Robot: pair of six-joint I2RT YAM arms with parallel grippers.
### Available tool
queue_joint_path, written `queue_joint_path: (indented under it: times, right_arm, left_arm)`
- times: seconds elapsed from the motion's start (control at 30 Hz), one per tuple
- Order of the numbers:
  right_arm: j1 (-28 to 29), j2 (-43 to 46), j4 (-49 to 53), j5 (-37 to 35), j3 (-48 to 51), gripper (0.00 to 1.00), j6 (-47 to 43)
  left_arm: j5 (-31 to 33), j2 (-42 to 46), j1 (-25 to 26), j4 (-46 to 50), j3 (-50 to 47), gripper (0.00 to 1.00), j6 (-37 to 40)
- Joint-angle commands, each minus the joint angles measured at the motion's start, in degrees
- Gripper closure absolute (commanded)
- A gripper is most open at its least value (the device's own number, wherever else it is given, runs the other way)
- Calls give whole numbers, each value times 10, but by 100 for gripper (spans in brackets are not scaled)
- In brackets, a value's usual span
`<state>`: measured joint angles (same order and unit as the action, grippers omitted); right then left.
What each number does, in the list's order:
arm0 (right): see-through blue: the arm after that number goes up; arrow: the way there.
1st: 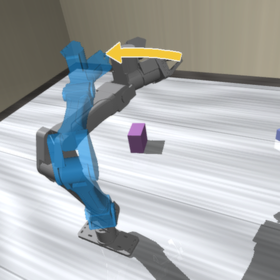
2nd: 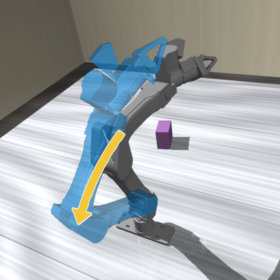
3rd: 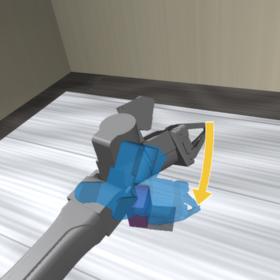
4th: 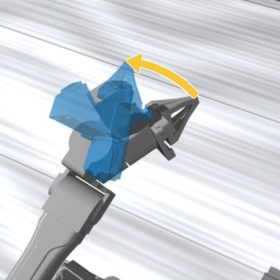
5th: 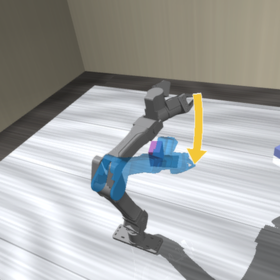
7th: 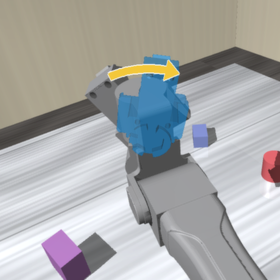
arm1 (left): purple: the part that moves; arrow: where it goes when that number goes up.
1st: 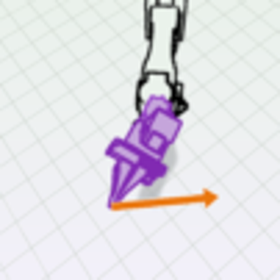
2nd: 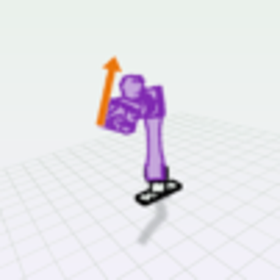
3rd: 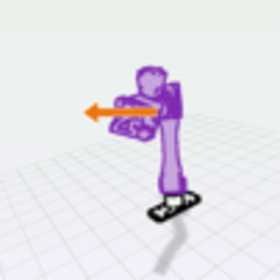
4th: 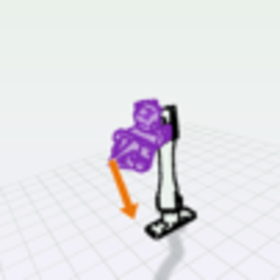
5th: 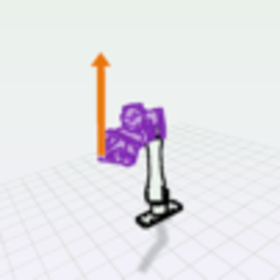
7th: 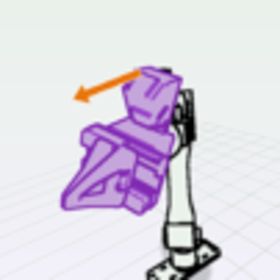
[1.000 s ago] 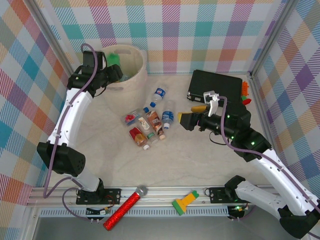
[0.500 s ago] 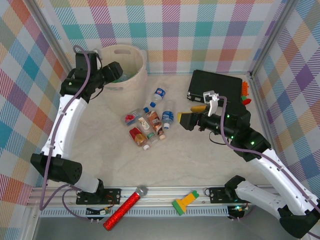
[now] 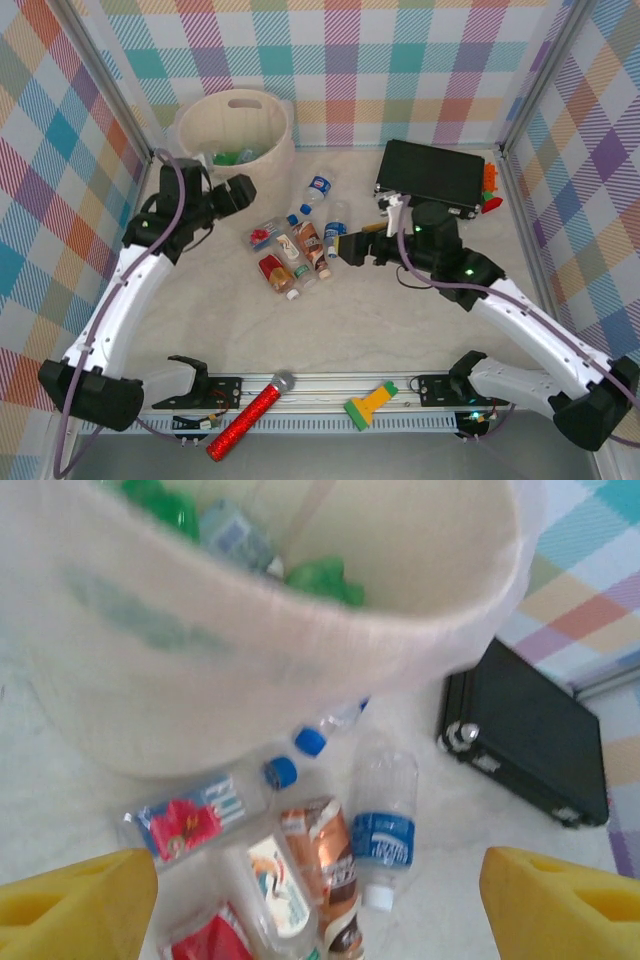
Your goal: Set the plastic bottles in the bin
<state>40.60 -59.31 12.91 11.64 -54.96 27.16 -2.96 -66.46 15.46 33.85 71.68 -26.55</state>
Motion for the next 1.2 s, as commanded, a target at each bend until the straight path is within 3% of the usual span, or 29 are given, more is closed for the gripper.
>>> queue_joint_path:
  times: [0.0, 0.13, 0.2, 0.33, 0.53, 0.87, 1.17]
  right_arm:
    - [31, -43, -25, -23, 6, 1, -2]
    - [76, -113, -59, -45, 16, 1, -4]
    - [91, -145, -86, -50, 26, 1, -2]
    - [118, -214, -120, -53, 26, 11, -4]
    - [141, -320, -137, -39, -6, 28, 8]
    - [161, -420, -147, -43, -50, 36, 9]
    - [162, -481, -135, -46, -86, 37, 17]
  left_arm:
    - [18, 41, 15, -18, -52, 13, -18]
    - [35, 85, 23, -15, -111, 0, -33]
    - [53, 107, 23, -8, -134, 0, -39]
    - [88, 145, 23, 10, -166, 0, -42]
    - [90, 171, 22, 23, -186, 0, -46]
    - [92, 183, 23, 32, -191, 0, -47]
    - [74, 180, 23, 26, -185, 0, -42]
